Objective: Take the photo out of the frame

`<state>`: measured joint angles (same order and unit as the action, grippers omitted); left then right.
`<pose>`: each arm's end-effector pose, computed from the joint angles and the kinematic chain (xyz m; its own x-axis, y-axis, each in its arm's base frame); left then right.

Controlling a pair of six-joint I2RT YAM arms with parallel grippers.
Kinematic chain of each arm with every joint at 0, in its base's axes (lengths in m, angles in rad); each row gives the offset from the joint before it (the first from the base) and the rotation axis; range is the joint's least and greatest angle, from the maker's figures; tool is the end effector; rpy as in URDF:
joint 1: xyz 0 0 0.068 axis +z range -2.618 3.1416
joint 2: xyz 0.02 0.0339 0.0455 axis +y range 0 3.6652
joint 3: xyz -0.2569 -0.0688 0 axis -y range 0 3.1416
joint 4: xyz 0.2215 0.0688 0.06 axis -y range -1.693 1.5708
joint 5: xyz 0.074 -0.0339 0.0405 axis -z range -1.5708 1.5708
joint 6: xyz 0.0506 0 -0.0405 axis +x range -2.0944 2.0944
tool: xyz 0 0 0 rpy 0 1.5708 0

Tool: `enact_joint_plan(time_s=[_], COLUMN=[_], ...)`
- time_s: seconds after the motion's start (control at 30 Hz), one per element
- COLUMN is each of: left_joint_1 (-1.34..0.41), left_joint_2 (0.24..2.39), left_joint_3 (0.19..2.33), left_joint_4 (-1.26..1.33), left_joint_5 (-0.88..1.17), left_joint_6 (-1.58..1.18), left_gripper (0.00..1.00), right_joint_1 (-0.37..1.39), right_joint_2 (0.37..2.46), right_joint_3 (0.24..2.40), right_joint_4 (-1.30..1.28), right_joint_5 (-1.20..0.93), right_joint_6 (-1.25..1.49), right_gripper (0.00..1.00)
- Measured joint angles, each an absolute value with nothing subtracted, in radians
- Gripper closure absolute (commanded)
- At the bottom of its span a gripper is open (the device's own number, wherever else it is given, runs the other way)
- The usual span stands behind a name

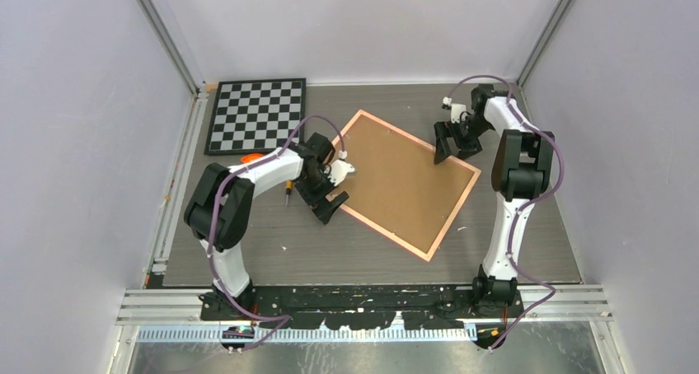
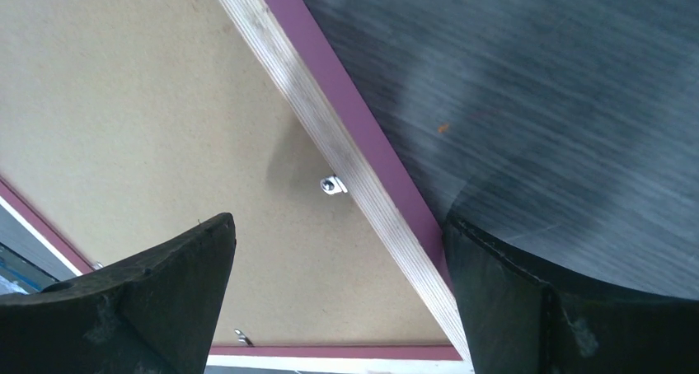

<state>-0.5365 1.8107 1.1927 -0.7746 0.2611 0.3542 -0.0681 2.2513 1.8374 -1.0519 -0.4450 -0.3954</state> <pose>0.2667 -0.1738 0.1627 -0.6085 0.7517 -0.2544 0.7934 0.5824 -0.1768 0.4216 -0.0069 0.1600 -0.9220 -0.2856 -0.2616 -0.3670 0.8599 0.3547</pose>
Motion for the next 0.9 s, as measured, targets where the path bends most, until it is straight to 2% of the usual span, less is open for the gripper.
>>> enact_joint_plan(time_s=[0.4,0.63,0.9], left_joint_1=[-0.511,-0.452,-0.406], left_joint_2=[1.916,2.005,2.092], left_joint_3=[1.333,1.465,1.597], left_joint_4=[-0.770,-0.789,-0.808], left_joint_5=[0.237,0.291,0.358], left_joint_6=[0.332,0.321,0.314], left_gripper=[0.00,0.00,0.00], right_joint_1=[-0.079,-0.064,0.096], right_joint_2=[2.085,2.012,1.956], right_joint_3=[1.558,1.428,1.314], right_joint_4=[-1.057,-1.114,-1.199], right_joint_5=[-0.469,-0.480,-0.439], right_joint_6=[-0.458,-0.513,-0.565], right_gripper=[0.00,0.00,0.00])
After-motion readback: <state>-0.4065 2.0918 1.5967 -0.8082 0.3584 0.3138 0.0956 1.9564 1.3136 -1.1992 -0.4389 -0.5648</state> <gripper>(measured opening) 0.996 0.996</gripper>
